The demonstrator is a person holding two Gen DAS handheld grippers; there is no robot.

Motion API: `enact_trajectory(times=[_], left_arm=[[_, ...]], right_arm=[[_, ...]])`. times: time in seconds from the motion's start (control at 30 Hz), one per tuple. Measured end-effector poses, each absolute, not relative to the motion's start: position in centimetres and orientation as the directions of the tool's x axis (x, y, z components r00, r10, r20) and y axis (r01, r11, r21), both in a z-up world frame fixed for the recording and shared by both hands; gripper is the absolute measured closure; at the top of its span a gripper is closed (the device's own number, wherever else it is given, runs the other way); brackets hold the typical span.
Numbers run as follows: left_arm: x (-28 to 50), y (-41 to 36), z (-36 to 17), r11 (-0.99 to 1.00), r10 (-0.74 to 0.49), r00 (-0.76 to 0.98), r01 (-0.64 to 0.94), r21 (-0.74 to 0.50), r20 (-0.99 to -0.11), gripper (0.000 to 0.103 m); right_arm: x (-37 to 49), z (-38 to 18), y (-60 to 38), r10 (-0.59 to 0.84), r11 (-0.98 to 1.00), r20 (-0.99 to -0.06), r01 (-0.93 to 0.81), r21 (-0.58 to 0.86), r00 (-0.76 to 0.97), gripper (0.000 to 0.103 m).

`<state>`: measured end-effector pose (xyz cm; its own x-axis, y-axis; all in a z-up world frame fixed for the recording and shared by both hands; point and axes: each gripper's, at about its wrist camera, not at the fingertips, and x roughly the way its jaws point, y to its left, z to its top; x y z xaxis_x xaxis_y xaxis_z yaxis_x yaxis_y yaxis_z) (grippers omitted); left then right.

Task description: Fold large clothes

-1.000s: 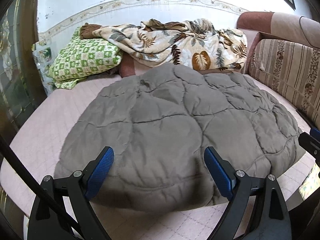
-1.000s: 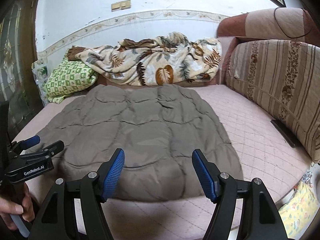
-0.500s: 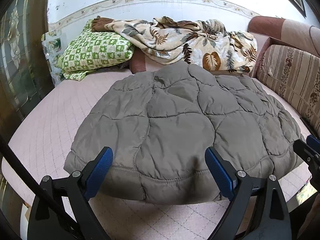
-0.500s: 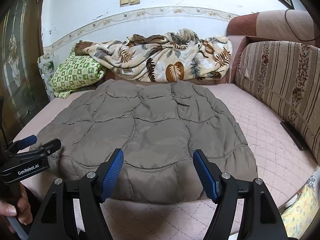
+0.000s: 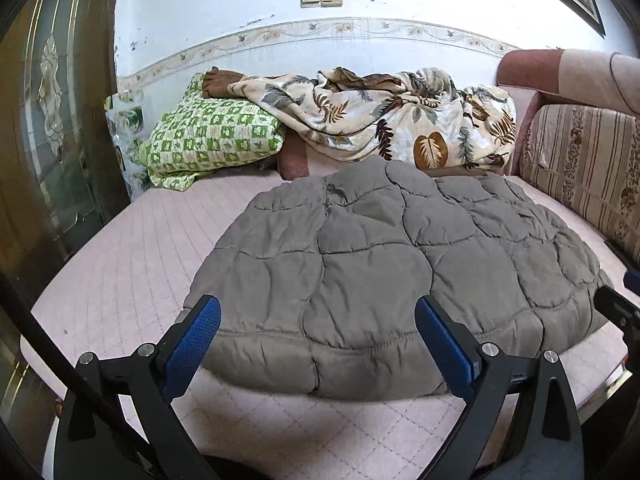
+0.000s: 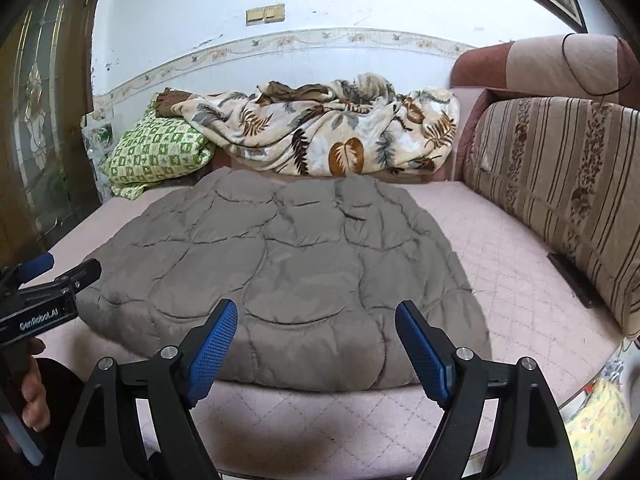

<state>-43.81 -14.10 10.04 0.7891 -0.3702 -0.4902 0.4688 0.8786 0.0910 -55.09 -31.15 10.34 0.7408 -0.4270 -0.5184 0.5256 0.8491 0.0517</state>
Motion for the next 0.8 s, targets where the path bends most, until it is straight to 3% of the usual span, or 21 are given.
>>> enact_trajectory(times=[0.3, 0.43, 0.8], left_arm=[[-43.1, -14.4, 9.8, 0.908, -0.292, 0.821, 0.400, 0.128, -0.491, 0.005], [-41.9, -14.4, 9.2, 0.911, -0.277, 0.795, 0.397, 0.117, -0.539, 0.005], [-41.9, -14.7, 9.0, 0.916, -0.210, 0.829, 0.353, 0.193, -0.519, 0.005]], right_arm=[[-53.9, 9.3, -31.3, -0.410, 0.849, -0.551, 0.525, 0.061, 0.727, 0.018], [-53.0, 8.9, -30.8, -0.404, 0.859, -0.560, 0.511, 0.040, 0.723, 0.018], [-52.2, 8.5, -30.2, -0.396, 0.864, -0.564, 0.503, 0.039, 0.724, 0.018]])
